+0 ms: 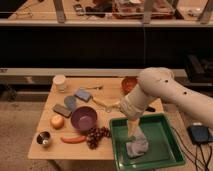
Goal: Place pepper in plastic cup
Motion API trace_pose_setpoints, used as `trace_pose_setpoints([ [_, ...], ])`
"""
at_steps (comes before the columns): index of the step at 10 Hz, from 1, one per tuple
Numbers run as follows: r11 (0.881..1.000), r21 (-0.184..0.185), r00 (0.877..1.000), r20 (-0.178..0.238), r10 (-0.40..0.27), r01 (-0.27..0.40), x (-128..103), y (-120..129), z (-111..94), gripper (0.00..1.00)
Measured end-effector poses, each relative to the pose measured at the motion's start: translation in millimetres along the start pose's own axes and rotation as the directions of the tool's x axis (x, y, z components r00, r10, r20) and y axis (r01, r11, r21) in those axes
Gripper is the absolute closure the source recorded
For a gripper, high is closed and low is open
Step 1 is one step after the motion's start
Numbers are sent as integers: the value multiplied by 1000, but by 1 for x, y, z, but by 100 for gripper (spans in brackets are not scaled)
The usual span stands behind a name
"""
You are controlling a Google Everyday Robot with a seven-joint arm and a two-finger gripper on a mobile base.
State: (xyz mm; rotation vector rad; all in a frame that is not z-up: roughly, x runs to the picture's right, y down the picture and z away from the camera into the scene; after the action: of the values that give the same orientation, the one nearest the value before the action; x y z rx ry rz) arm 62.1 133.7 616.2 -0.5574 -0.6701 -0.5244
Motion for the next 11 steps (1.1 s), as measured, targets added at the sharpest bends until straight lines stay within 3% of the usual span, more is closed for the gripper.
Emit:
trace_pose_setpoints([
  [6, 1000, -2, 1000, -10, -15, 15, -9, -1, 3, 20],
  [9, 999, 12, 999, -23, -39, 39, -50, -21, 23, 20],
  [11, 997, 13, 997, -31, -75, 75, -91, -41, 42, 20],
])
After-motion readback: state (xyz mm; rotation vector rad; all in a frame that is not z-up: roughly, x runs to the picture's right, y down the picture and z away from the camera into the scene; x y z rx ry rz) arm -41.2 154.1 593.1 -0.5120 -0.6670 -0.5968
